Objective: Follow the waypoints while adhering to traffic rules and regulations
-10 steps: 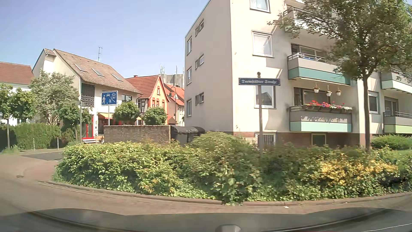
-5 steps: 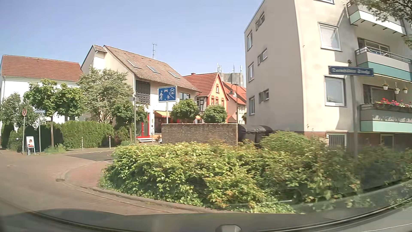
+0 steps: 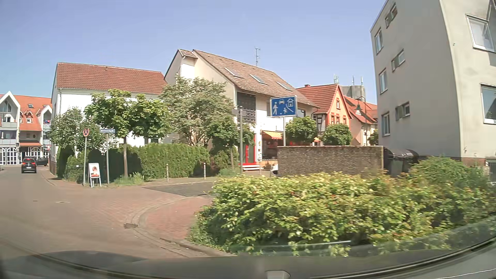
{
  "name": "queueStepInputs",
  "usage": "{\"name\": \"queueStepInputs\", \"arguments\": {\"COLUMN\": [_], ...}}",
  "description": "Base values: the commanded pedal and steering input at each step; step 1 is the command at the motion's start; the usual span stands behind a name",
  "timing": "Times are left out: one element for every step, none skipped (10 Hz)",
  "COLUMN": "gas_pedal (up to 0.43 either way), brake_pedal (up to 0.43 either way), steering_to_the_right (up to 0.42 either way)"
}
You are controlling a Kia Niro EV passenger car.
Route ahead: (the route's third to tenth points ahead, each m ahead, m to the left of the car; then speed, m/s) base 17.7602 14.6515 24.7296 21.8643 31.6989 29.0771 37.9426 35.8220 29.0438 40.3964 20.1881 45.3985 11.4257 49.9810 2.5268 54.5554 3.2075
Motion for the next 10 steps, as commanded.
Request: {"name": "queueStepInputs", "arguments": {"gas_pedal": [0.11,0.098,0.098,0.098,0.098,0.098,0.098,0.098,0.098,0.098], "brake_pedal": [0.0,0.0,0.0,0.0,0.0,0.0,0.0,0.0,0.0,0.0], "steering_to_the_right": [-0.619,-0.601,-0.583,-0.56,-0.541,-0.526,-0.511,-0.501,-0.494,-0.488]}}
